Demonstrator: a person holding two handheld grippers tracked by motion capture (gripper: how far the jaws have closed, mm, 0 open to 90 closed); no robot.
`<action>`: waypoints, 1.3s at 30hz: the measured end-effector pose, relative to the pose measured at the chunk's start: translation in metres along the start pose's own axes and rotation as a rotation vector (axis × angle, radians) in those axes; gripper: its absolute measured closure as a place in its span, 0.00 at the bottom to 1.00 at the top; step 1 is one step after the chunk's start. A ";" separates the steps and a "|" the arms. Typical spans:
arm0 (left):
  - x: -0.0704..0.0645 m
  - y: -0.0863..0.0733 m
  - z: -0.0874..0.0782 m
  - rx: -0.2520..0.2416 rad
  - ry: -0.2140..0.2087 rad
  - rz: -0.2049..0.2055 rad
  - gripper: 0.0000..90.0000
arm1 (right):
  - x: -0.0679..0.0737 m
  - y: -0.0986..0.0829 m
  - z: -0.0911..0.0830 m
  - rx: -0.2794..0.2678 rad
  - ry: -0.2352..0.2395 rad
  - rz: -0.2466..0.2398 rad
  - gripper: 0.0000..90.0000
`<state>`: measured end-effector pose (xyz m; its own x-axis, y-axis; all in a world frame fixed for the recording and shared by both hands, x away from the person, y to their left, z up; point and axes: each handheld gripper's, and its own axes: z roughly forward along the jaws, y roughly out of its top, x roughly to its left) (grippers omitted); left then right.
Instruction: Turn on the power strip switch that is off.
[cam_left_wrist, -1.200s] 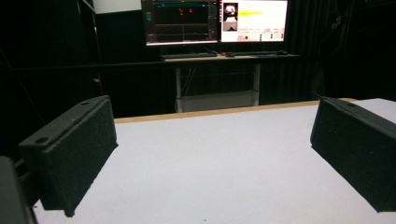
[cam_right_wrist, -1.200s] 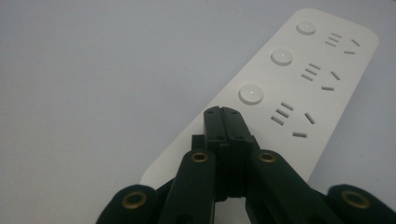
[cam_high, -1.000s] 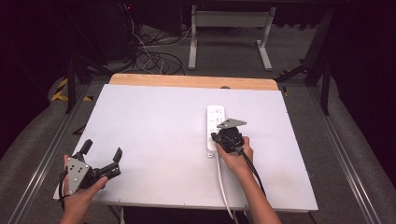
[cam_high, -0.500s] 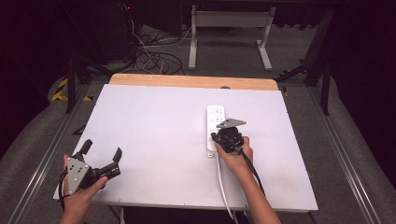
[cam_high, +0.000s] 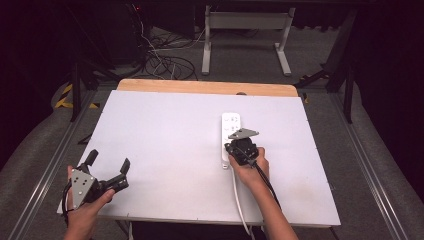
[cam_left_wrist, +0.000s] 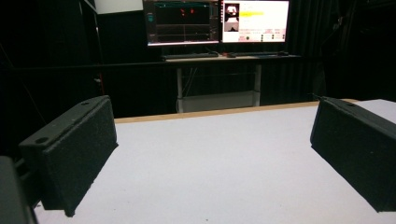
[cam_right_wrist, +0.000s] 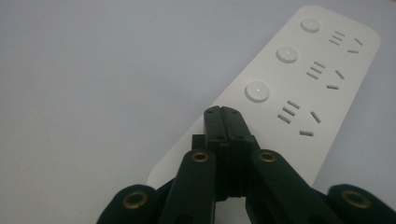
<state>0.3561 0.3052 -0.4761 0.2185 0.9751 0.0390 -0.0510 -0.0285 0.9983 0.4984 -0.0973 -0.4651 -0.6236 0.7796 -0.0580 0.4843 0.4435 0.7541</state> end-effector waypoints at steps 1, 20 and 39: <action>0.000 0.000 0.000 0.001 0.000 0.000 0.01 | 0.002 0.001 0.000 0.003 -0.009 -0.009 1.00; 0.000 0.000 0.000 0.001 -0.001 0.002 0.01 | -0.001 0.001 -0.001 0.005 0.006 0.003 1.00; -0.001 -0.001 0.001 0.005 0.000 -0.003 0.01 | -0.003 0.000 -0.002 -0.010 0.011 0.008 1.00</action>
<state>0.3568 0.3042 -0.4767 0.2191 0.9751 0.0356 -0.0454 -0.0262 0.9986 0.4989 -0.1002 -0.4636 -0.6264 0.7782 -0.0450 0.4828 0.4326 0.7614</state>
